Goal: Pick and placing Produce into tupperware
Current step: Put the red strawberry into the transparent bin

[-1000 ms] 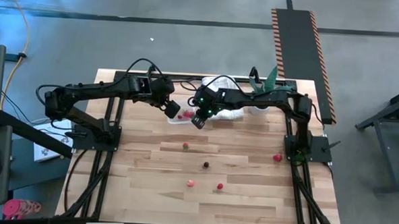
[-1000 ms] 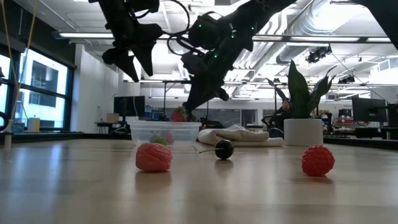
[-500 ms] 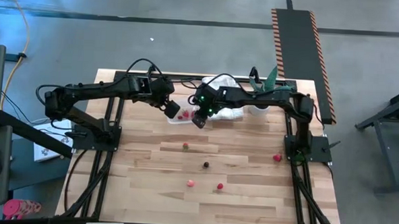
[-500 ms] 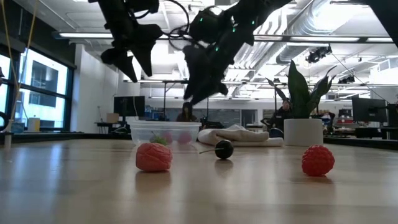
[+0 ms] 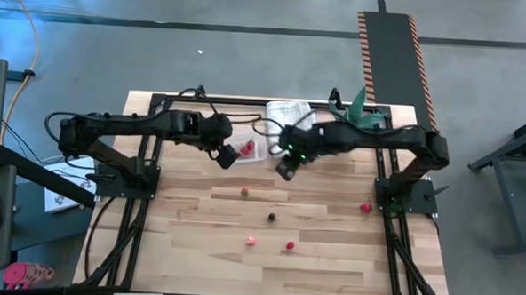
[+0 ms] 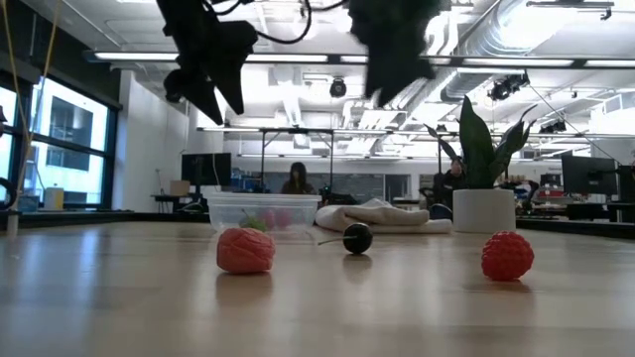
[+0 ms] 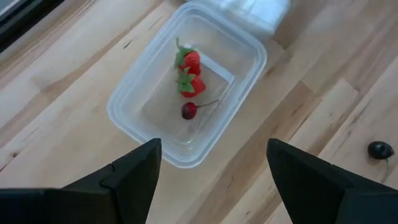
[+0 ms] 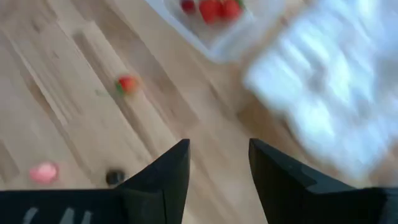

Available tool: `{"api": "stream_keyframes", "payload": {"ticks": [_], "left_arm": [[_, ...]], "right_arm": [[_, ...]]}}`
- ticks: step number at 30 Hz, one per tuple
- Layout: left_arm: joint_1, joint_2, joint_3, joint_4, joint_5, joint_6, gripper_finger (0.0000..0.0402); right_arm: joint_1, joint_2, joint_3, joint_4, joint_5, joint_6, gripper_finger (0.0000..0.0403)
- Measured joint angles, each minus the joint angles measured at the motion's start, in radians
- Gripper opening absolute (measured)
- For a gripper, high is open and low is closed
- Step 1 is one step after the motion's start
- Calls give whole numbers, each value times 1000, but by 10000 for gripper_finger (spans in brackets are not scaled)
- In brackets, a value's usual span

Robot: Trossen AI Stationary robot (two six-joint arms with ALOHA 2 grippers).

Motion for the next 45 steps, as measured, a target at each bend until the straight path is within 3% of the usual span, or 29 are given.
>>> {"api": "stream_keyframes", "payload": {"ticks": [9, 13, 18, 26, 32, 41, 45], "left_arm": [[-13, 0, 0, 44, -4, 9, 282], [-13, 0, 0, 44, -4, 9, 282], [-13, 0, 0, 44, 2, 10, 282], [-13, 0, -1, 53, 11, 27, 282], [-13, 0, -1, 67, 19, 27, 282], [-13, 0, -1, 67, 20, 25, 282], [-13, 0, -1, 67, 23, 25, 282]], "right_arm": [[186, -75, -6, -469, 18, 377, 156], [269, -76, -12, -596, 17, 516, 156], [354, -112, -109, -593, 8, 661, 133], [478, -307, -405, -559, -76, 1020, 9], [522, -410, -575, -489, -91, 1298, 2], [551, -399, -786, -295, -172, 1460, 0], [551, -367, -790, -297, -178, 1493, 0]]}}
